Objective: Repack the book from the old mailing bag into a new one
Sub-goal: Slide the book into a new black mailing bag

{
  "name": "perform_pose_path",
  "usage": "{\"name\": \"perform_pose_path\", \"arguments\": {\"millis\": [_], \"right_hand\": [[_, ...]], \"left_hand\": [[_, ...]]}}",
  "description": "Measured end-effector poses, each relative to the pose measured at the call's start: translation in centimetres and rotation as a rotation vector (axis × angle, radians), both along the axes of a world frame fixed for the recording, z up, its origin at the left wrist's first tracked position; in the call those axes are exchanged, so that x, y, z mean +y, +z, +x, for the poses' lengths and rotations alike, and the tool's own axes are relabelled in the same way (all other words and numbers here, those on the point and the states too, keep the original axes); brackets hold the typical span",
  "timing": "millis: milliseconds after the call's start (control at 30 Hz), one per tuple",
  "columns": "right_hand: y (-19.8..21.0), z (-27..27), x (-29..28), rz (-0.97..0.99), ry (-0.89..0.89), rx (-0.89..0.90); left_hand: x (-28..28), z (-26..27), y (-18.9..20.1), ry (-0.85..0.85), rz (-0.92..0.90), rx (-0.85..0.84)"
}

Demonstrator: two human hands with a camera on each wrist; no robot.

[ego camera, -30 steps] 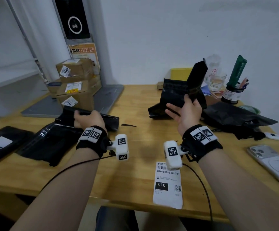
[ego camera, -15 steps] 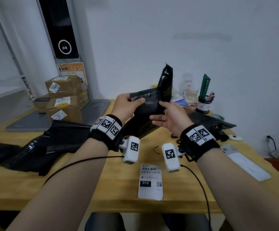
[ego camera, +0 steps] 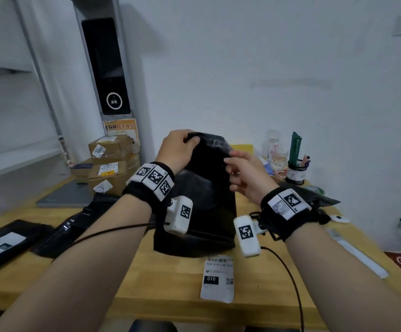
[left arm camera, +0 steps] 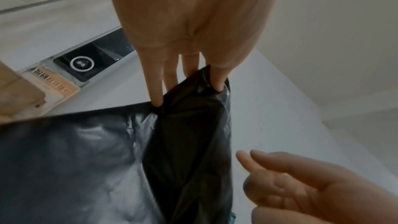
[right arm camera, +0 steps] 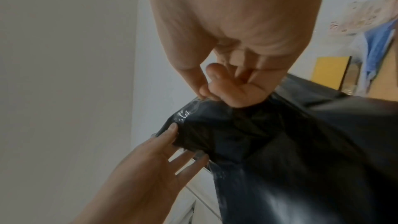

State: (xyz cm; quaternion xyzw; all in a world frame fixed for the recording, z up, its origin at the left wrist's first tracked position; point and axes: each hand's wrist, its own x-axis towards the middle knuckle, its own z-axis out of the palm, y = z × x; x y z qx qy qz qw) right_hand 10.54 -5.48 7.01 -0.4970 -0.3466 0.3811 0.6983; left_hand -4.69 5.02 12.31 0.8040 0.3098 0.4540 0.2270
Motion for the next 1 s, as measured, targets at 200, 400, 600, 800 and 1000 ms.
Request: {"name": "perform_pose_path", "arguments": {"millis": [200,400,600,800,1000], "right_hand": [[4.2,0.9,0.9,0.068,-0.089,-0.364],[7.7,4.4,3.8,-0.051,-0.179,-0.836],[7.5,7.0,7.6,-0.233,0.0,-0.933],[5.9,9.7,11.4,-0.266,-0.095,-0.936],[4.5,11.0,13.0,-0.324,-0.284,-0.925]], "left_hand": [[1.0,0.5,2.8,-0.027,0.13,0.022],[4.5,2.1,4.6,-0.093,0.207,0.073],[9.2,5.0,3.6,-0.204,0.136,0.132],[13.2,7.2,2.4,-0.215,0.082,0.119],[14.8,8.3,1.0,-0.188,0.0,0.121]]}}
